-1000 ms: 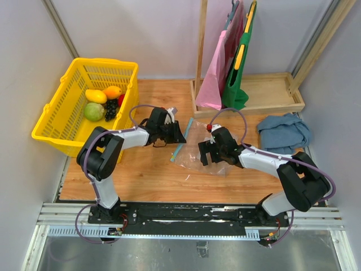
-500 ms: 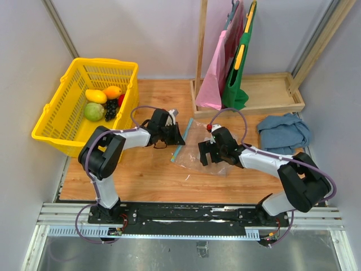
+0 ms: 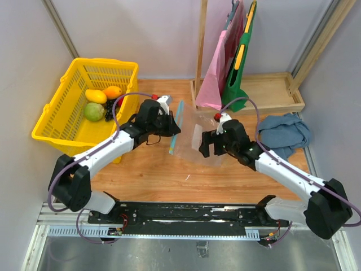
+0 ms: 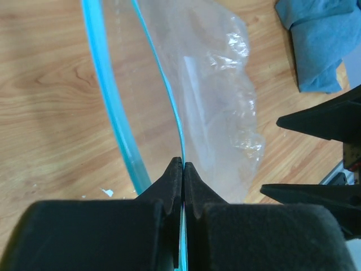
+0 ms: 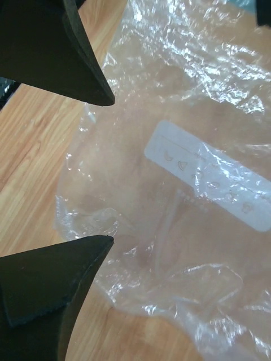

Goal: Place the food in the zip-top bag and seal the zipper
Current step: Pick up the zipper food storage bag at the center of the board, then open the zipper of the food storage bag.

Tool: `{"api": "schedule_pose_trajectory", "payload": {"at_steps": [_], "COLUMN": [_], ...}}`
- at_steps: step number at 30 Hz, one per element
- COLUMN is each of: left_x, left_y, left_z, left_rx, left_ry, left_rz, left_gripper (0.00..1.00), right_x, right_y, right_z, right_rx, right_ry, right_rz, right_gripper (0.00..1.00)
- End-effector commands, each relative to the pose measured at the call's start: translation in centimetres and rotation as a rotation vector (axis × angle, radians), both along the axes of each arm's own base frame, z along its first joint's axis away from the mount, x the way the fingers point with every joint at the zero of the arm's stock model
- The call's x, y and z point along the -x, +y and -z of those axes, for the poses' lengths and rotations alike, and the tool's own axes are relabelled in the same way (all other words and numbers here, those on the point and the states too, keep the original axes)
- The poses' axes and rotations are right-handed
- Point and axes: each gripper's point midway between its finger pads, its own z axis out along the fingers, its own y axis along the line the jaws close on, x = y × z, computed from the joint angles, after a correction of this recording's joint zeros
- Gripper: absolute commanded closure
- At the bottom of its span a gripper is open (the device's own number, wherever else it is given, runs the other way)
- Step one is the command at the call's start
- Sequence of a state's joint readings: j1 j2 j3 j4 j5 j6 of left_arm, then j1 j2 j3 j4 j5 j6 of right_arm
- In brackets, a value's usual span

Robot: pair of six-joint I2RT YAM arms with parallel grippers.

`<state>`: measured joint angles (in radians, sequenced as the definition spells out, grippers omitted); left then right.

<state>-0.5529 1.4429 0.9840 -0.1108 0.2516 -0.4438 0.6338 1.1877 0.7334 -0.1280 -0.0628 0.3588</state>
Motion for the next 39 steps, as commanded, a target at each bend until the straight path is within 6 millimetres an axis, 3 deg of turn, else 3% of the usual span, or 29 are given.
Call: {"api": "schedule_pose_trajectory", "payload": {"at_steps": [1, 7, 12, 17, 26, 33, 39], "left_x": [0.8, 2.1, 3.2, 4.1, 5.4, 6.0, 6.0], "left_y": [0.9, 1.5, 0.8, -0.3, -2.0, -3.3, -3.7], "left_z": [-4.4, -7.9, -9.0, -9.9, -11.0, -11.1, -10.6], "left_rx": [-0.085, -0.118, -0.149, -0.132, -0.089, -0.069, -0.08], "left_ry": [-0.11, -0.201, -0.24, -0.271, -0.309, -0.329, -0.33], "left_rz": [-0.019, -0.07, -0.077, -0.079, -0.072, -0.068, -0.072], "left_gripper": [1.0, 1.0, 1.0, 1.0, 1.0, 1.0, 1.0], "right_x": [-0.1, -0.6, -1.4, -2.2, -3.6, -5.1, -5.5], "right_y": [0.3, -0.1, 1.3, 3.5, 7.3, 7.3, 6.1], "right_z": [-5.6, -11.6, -15.1, -16.9, -16.0, -14.4, -13.4], "right_rx": [-0.099, -0.153, -0.177, -0.184, -0.183, -0.145, -0.085], "right_ry": [-0.038, -0.097, -0.083, -0.093, -0.053, -0.042, -0.057], "right_rz": [0.018, 0.07, 0.063, 0.048, 0.03, 0.104, 0.157], "right_gripper": [0.01, 0.01, 0.0, 0.0, 0.06, 0.14, 0.34]}}
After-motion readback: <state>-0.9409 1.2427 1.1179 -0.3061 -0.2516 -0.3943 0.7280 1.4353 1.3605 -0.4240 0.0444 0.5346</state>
